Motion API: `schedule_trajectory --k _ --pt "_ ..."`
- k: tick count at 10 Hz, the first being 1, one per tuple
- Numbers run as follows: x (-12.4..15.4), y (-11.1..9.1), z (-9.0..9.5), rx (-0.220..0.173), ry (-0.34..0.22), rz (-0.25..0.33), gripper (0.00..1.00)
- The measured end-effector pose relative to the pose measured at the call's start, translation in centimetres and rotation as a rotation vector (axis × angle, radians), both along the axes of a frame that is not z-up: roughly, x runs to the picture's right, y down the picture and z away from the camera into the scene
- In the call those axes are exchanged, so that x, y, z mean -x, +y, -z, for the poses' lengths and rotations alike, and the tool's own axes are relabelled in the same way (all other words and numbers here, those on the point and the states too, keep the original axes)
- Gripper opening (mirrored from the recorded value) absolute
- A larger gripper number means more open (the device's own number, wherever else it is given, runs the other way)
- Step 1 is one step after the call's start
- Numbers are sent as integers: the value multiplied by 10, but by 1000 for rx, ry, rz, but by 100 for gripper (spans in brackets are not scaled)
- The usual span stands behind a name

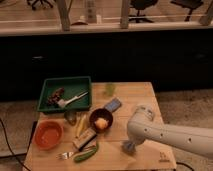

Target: Wipe table surface with towel

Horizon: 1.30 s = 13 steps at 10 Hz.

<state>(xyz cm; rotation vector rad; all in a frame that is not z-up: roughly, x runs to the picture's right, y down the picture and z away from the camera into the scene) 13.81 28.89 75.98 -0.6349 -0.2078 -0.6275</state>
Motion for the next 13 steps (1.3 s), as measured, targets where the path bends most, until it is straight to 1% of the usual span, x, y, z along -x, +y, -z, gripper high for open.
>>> schedule_trajectory --k 1,2,3,4,6,7,8,9,10,11,12,13 --pt "23 4 7 20 -66 15 2" --pt "32 9 12 36 -104 23 2" --pt "38 10 15 44 -119 27 2" --pt "45 15 21 63 -129 36 2" --pt "36 19 28 85 -107 46 2" --pt "25 20 30 89 -79 53 2" --pt "3 18 30 81 -27 56 2" --pt "-13 15 29 72 8 53 2" --pt "-32 7 26 52 52 41 2" --pt "-44 0 20 42 67 31 2" --pt "-52 -4 17 36 67 24 2" --pt "-54 -5 14 35 60 18 2"
